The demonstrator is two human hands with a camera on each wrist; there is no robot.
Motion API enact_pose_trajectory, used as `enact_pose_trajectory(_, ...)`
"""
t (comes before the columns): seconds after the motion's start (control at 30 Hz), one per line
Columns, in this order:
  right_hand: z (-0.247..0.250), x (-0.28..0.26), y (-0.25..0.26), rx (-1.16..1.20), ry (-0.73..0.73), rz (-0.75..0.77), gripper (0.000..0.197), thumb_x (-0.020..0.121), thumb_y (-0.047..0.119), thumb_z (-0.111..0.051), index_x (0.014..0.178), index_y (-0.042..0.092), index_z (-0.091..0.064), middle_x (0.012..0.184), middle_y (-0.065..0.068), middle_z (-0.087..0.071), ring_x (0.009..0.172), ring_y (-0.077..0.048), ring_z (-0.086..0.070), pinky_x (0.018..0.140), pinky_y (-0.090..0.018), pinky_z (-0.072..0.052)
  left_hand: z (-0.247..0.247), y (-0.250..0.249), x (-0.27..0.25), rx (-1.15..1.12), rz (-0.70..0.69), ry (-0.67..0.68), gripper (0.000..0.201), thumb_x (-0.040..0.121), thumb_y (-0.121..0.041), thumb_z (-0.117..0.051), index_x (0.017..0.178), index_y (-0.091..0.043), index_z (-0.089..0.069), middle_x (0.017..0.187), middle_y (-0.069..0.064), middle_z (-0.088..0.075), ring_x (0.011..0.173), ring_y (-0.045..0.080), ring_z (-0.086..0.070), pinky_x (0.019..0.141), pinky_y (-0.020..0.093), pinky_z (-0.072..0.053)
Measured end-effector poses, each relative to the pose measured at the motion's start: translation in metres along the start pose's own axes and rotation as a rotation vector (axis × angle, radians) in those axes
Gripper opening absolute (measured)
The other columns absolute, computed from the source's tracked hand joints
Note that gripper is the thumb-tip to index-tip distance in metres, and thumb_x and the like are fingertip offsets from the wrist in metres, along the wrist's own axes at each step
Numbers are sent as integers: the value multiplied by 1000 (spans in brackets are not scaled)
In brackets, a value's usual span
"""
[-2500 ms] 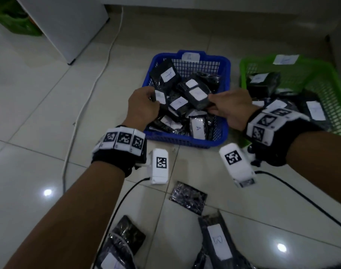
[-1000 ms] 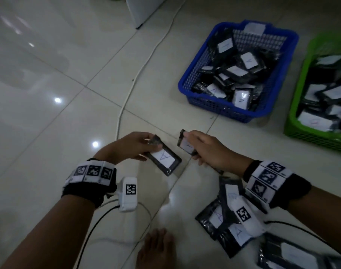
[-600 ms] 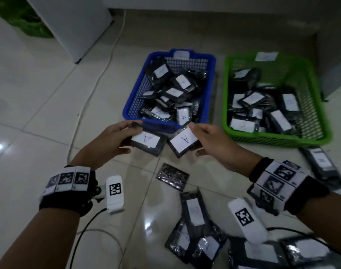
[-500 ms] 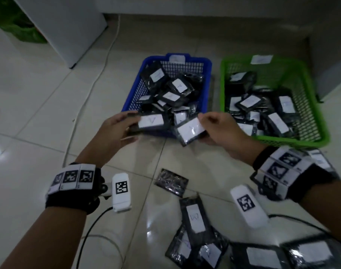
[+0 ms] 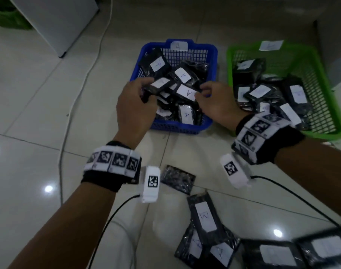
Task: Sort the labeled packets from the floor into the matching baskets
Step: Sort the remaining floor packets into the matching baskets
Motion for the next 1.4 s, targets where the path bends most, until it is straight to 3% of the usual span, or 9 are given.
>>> enact_pose_trajectory(0.13,9,-61,30,-117,101,411,9,82,10,-65,89,14,-66,74,3,-65,57,1,-52,58,-13,-40,-18,-6,-55,-2,-234,262,17,86,-10,-68,94,-24,-74,91,-14,-71,82,3,-64,73,12,-47)
enact_pose_trajectory(0.27,-22,-117,-5,-217,533,246,16,76,25,-76,86,20,-65,66,7,-65,56,0,-56,58,-18,-41,-57,39,-104,216,-162,738,27,74,-38,-83,94,-48,-66,97,-25,-67,92,-7,-59,89,25,-47)
enact_pose_trajectory(0.37,-33,-151,-40,-381,639,132,34,67,51,-77,83,25,-61,75,7,-62,66,-6,-56,58,-21,-40,-69,62,-130,349,-162,915,66,57,-62,-84,117,-45,-64,117,-18,-58,106,8,-50,95,28,-42)
enact_pose_trajectory(0.53,-41,-197,-69,-374,796,-66,63,61,59,-82,92,8,-61,90,-4,-64,79,-17,-61,61,-28,-47,-72,62,-134,428,-134,961,66,55,-55,-86,115,-43,-61,110,-13,-60,103,12,-51,92,34,-47)
enact_pose_trajectory(0.77,-48,-221,-79,-202,816,-215,51,60,40,-90,83,2,-65,79,-2,-65,68,-7,-54,53,-20,-40,-66,62,-132,364,-14,957,33,67,-43,-88,79,-31,-60,84,-9,-64,78,11,-61,67,31,-47)
enact_pose_trajectory(1.03,-16,-177,-55,158,733,-386,26,79,23,-79,92,5,-66,82,-5,-70,64,-10,-65,51,-20,-50,-36,33,-104,37,311,773,34,89,-40,-73,103,-20,-50,81,-6,-60,57,6,-50,55,23,-42)
enact_pose_trajectory(1.13,5,-146,-41,340,622,-436,31,83,18,-74,108,3,-63,97,-10,-74,77,-14,-71,60,-24,-55,-33,17,-89,-119,331,669,31,90,-37,-71,115,-27,-55,96,-10,-60,64,-6,-54,57,16,-41)
enact_pose_trajectory(1.3,40,-108,-28,515,452,-450,25,90,13,-65,112,0,-62,97,-13,-74,82,-19,-73,70,-31,-61,-34,2,-70,-202,287,542,31,97,-17,-63,126,-28,-61,117,-10,-68,87,21,-66,64,23,-53)
enact_pose_trajectory(1.4,55,-93,-26,582,378,-438,24,92,11,-62,114,0,-62,98,-13,-74,80,-17,-72,70,-30,-61,-34,-5,-64,-304,282,479,34,93,-15,-69,124,-29,-63,113,-9,-72,96,16,-71,72,27,-58)
Point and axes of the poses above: each hand's wrist, its own x-axis towards the middle knuckle, its own z-axis out of the back of the hand, y = z × x, the point moved 7 cm from there along x, towards the middle knuckle
